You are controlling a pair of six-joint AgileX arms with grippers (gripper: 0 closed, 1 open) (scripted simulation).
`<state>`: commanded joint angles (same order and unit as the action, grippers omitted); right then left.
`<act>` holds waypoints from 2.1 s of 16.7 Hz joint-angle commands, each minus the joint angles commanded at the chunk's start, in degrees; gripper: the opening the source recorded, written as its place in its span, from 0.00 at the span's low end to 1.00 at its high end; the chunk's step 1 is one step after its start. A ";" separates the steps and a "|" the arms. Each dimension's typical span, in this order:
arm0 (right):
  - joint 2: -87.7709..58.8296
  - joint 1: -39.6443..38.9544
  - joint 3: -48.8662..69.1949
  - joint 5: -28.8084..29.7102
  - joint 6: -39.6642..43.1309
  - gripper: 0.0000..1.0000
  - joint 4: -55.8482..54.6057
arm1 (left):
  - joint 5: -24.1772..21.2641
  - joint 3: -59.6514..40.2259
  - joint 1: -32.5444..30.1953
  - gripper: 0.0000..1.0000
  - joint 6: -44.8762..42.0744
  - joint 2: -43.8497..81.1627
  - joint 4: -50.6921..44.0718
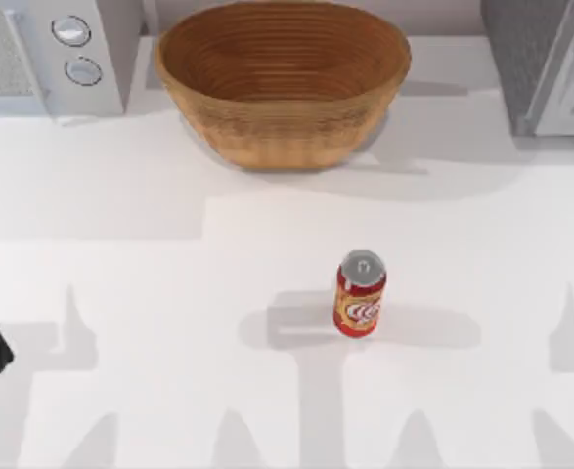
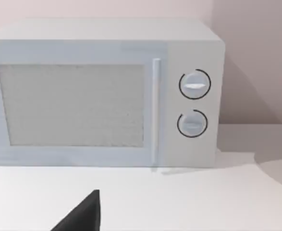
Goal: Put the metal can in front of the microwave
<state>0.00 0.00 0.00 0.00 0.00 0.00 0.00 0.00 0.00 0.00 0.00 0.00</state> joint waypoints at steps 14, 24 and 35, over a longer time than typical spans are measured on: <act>0.00 0.00 0.00 0.00 0.00 1.00 0.00 | 1.45 -36.27 -18.57 1.00 -2.04 41.00 -27.63; 0.00 0.00 0.00 0.00 0.00 1.00 0.00 | 1.62 -96.90 -36.91 1.00 -3.20 101.96 -54.27; 0.00 0.00 0.00 0.00 0.00 1.00 0.00 | -0.07 -126.60 -47.83 1.00 1.33 133.58 -82.35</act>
<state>0.00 0.00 0.00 0.00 0.00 0.00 -0.07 -126.60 -47.83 1.33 133.58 -82.35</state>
